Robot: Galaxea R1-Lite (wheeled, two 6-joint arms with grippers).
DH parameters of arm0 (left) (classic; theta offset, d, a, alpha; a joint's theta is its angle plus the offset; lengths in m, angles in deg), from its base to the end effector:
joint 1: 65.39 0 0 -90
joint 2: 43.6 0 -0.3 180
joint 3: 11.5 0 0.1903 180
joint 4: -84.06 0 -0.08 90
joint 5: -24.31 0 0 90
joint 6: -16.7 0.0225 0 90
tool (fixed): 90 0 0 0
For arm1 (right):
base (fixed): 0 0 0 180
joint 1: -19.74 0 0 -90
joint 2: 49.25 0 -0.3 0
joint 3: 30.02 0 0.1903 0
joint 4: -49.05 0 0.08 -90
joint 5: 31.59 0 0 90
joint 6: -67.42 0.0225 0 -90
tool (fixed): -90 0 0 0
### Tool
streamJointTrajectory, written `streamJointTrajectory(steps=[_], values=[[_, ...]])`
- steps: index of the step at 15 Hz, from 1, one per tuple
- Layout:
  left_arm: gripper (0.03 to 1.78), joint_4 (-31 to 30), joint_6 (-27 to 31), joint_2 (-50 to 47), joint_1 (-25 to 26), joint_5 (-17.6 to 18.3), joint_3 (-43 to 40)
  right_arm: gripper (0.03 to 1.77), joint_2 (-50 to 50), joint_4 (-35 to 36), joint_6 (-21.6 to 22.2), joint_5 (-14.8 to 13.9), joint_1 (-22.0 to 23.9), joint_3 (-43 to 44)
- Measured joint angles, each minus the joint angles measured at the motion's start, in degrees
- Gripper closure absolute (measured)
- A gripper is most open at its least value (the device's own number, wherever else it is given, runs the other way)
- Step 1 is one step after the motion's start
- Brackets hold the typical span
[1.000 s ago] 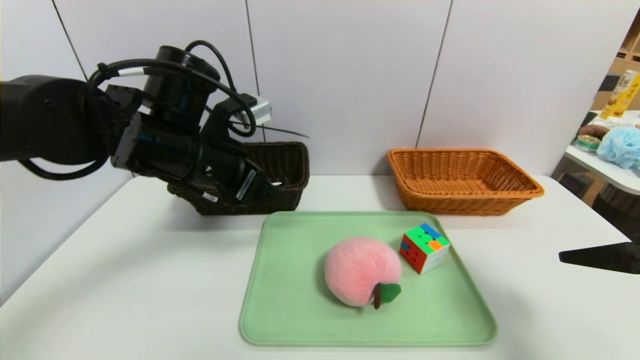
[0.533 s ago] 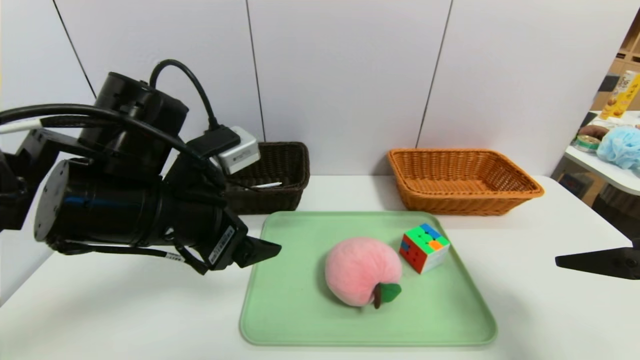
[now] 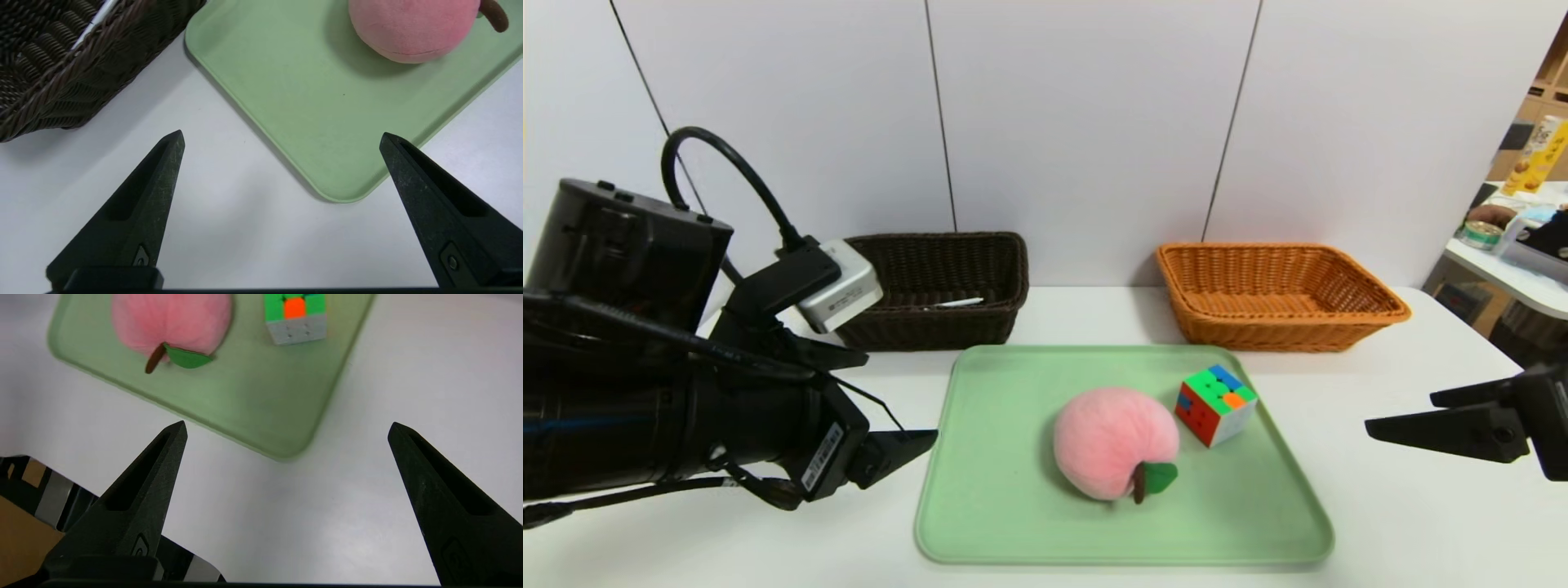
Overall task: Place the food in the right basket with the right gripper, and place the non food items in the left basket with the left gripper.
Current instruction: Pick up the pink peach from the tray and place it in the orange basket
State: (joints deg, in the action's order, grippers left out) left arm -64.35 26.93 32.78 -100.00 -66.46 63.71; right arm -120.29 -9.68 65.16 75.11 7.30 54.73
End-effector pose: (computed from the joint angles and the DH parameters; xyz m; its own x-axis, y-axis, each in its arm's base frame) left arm 0.1696 -0.1166 0.2322 0.6997 -0.4665 -0.5411 0.6289 0.7616 0.1565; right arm 0.1541 0.0406 0.2570 0.5992 0.4265 -0.6775 -0.4316 0.8849 0.1752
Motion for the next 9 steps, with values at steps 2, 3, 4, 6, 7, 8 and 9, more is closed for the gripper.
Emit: streamJointTrajectory(steps=[2, 3, 4, 6, 7, 8, 9], values=[[0.12, -3.5, -0.17, -1.35, 0.05, -0.35, -2.97, 0.1, -2.8, 1.49, -0.05, -0.02, -3.49, 2.26], [0.12, -3.66, -0.2, -1.84, 0.05, -0.28, -3.95, 0.1, -4.51, 2.02, -0.11, -0.04, -5.11, 3.54], [0.12, -3.69, -0.12, -2.26, -0.04, -0.2, -4.85, 0.1, -6.25, 2.18, -0.2, -0.04, -6.35, 4.83], [0.12, -3.88, -0.09, -2.84, -0.12, -0.07, -6.03, 0.1, -10.34, 2.33, -0.85, -0.02, -8.74, 7.78], [0.12, -3.88, -0.15, -3.0, -0.12, -0.07, -6.27, 0.1, -12.35, 2.44, -1.4, 0.05, -9.85, 9.23], [0.12, -3.83, -0.15, -3.11, -0.12, -0.11, -6.4, 0.1, -14.32, 2.71, -2.15, 0.16, -10.97, 10.58], [0.12, -3.8, -0.17, -3.17, -0.11, -0.2, -6.57, 0.1, -16.25, 3.29, -2.97, 0.29, -12.08, 11.87]])
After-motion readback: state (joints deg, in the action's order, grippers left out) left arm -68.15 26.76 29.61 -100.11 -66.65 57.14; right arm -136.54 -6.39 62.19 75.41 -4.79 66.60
